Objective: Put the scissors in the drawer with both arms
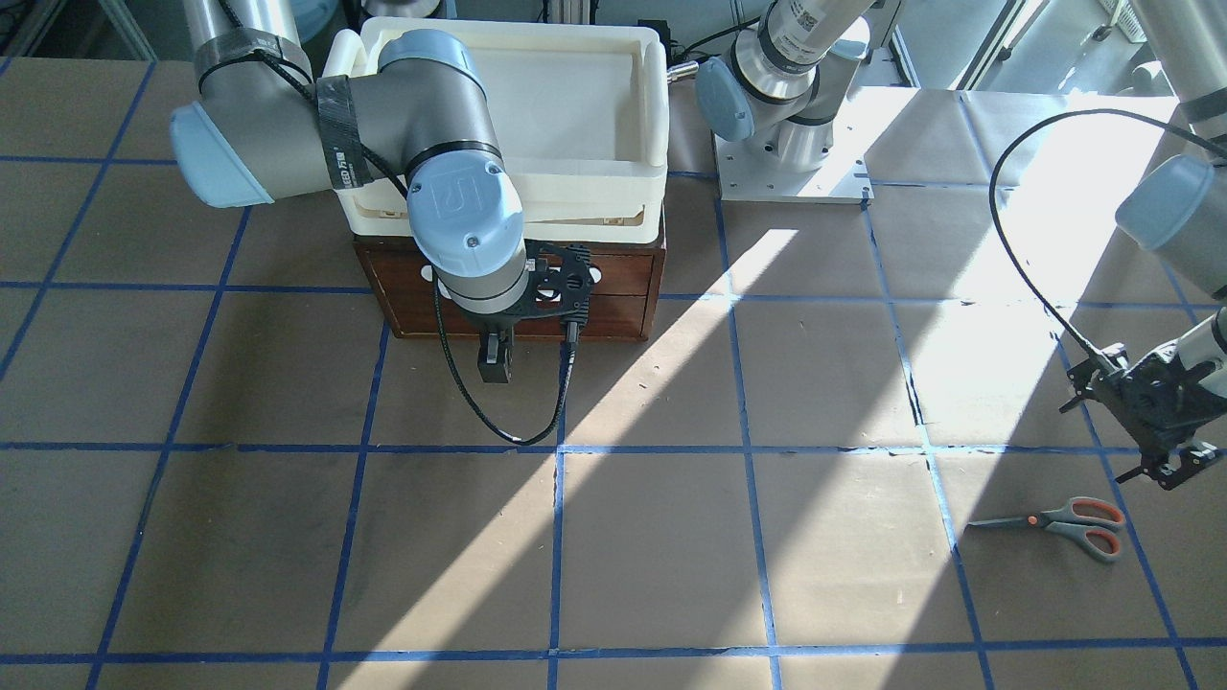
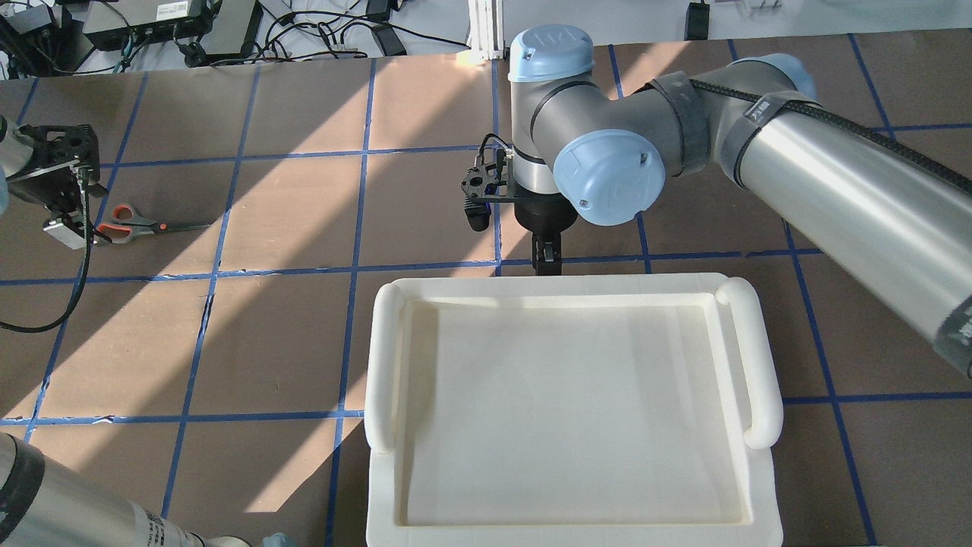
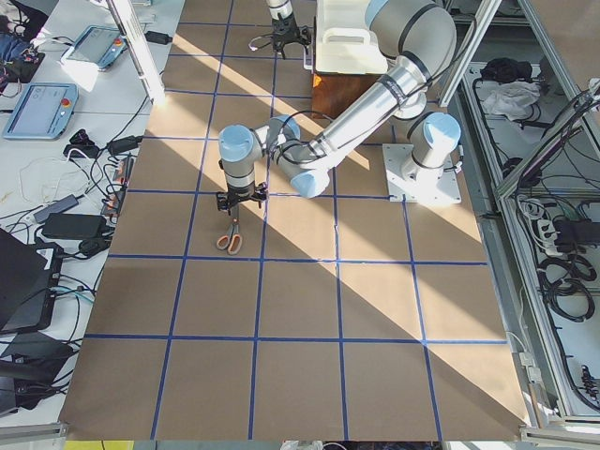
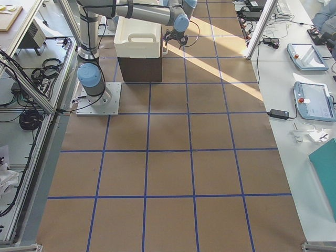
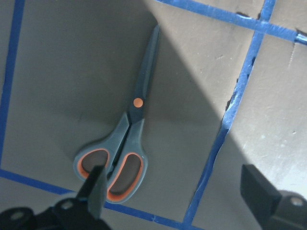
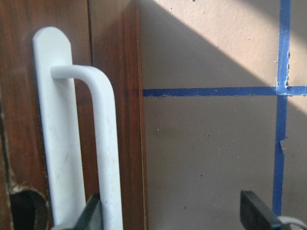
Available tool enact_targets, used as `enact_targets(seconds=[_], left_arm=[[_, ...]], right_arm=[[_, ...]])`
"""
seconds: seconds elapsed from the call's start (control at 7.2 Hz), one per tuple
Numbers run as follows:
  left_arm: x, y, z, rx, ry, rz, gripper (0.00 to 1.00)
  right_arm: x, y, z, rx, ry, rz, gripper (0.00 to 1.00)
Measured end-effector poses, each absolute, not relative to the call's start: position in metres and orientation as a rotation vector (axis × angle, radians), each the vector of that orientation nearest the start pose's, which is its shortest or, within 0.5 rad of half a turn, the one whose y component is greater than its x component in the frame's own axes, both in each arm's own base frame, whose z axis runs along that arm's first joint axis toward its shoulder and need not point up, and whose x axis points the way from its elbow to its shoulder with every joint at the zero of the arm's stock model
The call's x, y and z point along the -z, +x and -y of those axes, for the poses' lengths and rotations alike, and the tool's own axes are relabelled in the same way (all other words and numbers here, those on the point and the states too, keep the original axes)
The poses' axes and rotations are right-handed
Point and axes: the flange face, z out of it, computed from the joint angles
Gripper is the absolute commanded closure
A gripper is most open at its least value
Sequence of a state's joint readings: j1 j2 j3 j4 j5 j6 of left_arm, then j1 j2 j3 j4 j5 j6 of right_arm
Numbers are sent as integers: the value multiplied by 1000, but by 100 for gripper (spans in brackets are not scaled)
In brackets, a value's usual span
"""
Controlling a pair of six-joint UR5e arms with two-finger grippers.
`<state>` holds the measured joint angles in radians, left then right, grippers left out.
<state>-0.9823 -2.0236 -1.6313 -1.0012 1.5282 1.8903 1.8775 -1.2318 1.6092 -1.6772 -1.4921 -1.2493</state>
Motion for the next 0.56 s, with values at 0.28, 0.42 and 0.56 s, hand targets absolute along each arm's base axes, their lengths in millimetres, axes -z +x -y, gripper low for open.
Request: enact_targets(seconds=[0.28,0.42,0.56], left_arm=[[-231,246,621,138,1964,-2399,15],[-222,252,630,144,2003,-2366,15],[-214,256,637,144,2034,-2344,15]], right_arm=[[-290,313,511,-273,-2062,-2109,0],[-289,317,520,-210,-2084,-2125,0],[-287,319,525,-175,-2093,-2139,0]])
